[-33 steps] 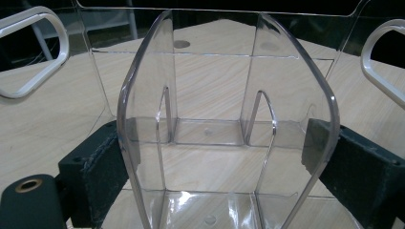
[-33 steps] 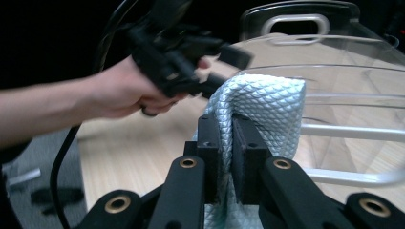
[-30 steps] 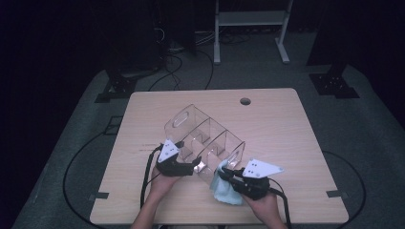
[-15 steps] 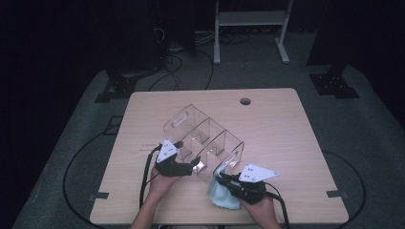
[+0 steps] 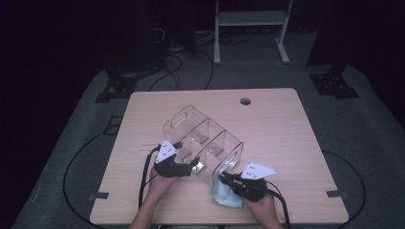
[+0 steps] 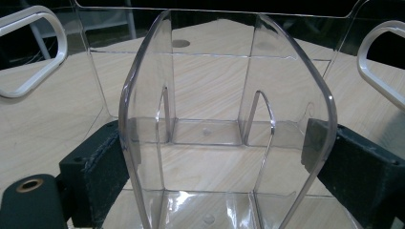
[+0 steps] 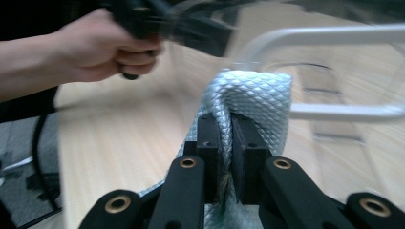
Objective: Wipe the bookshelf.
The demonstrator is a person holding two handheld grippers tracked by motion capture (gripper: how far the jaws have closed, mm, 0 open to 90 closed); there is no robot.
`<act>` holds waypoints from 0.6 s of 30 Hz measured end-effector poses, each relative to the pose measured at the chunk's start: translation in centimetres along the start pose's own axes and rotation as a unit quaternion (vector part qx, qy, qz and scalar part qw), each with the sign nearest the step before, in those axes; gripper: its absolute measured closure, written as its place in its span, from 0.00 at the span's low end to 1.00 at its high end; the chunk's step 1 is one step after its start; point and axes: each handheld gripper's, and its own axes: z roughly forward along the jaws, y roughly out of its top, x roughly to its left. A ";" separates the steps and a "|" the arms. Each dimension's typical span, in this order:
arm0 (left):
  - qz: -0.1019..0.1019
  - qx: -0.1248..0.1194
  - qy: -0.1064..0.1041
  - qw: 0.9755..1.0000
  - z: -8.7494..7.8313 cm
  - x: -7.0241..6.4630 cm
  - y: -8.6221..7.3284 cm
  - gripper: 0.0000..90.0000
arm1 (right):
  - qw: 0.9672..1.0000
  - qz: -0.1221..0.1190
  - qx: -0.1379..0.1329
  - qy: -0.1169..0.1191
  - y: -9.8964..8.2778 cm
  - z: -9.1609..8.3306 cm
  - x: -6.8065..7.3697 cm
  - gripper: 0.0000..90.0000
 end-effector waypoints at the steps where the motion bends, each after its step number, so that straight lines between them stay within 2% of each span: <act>1: -0.001 0.000 0.000 1.000 0.0 0.0 0.0 0.10 | 1.000 0.003 0.001 -0.008 -0.1 -0.1 -0.3 0.92; 3: 0.001 0.000 0.000 1.000 0.0 0.0 0.0 0.10 | 1.000 0.006 0.000 -0.011 -0.1 -0.2 -0.2 0.92; 7: 0.004 0.003 -0.011 1.000 -0.3 0.2 0.0 0.10 | 1.000 -0.019 -0.005 0.004 0.6 -0.1 1.3 0.92; 9: 0.006 0.004 -0.017 1.000 -0.5 0.2 -0.1 0.10 | 1.000 -0.019 -0.005 0.010 0.7 -0.3 1.3 0.92; 13: 0.009 0.008 -0.020 1.000 -0.7 0.3 -0.1 0.10 | 1.000 -0.013 -0.009 -0.001 0.8 -0.9 0.6 0.92; 14: 0.012 0.008 -0.021 1.000 -0.8 0.3 -0.1 0.10 | 1.000 -0.001 -0.017 -0.015 0.9 -1.3 -0.3 0.92; 15: 0.012 0.008 -0.021 1.000 -0.8 0.3 -0.1 0.10 | 1.000 -0.001 -0.017 -0.015 0.9 -1.3 -0.3 0.92; 17: 0.011 0.007 -0.020 1.000 -0.8 0.2 -0.1 0.10 | 0.999 0.006 -0.022 -0.033 1.0 -1.7 -1.5 0.92; 18: 0.011 0.007 -0.020 1.000 -0.8 0.2 -0.1 0.10 | 0.999 0.018 -0.025 -0.041 1.0 -1.9 -2.2 0.92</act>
